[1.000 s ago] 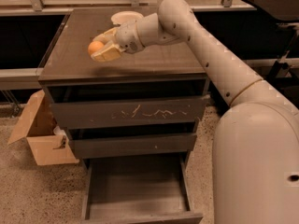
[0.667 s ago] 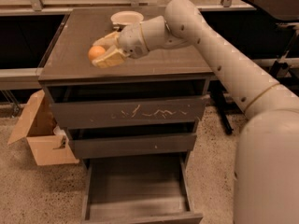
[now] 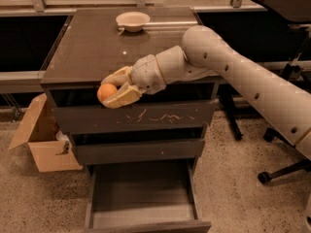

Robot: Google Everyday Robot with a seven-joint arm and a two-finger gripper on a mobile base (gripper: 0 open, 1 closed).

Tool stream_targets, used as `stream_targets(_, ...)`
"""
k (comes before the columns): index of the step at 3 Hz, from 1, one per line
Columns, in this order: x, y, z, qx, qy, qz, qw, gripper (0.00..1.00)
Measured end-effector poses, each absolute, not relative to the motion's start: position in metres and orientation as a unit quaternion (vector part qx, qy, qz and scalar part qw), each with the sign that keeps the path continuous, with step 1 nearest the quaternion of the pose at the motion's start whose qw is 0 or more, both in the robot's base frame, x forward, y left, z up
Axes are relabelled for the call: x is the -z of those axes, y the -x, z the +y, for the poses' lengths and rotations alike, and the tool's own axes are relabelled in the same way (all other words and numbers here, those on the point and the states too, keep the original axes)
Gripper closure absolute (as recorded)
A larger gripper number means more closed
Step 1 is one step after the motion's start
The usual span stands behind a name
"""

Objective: Place orange into bottom drawer

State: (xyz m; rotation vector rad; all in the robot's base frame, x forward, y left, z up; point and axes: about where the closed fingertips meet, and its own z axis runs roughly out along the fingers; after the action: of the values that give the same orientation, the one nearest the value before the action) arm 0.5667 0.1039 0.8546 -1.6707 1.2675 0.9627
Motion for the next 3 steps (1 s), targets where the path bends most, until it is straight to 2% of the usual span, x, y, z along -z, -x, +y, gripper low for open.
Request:
stream_targets(1,-0.855,-0.567,0.104,-0.381,0.662,0.502,0.405,1.00)
stream_targets(3,-0.788,-0.532,0.072,-0.424,0.624,0.500,0.426,1.00)
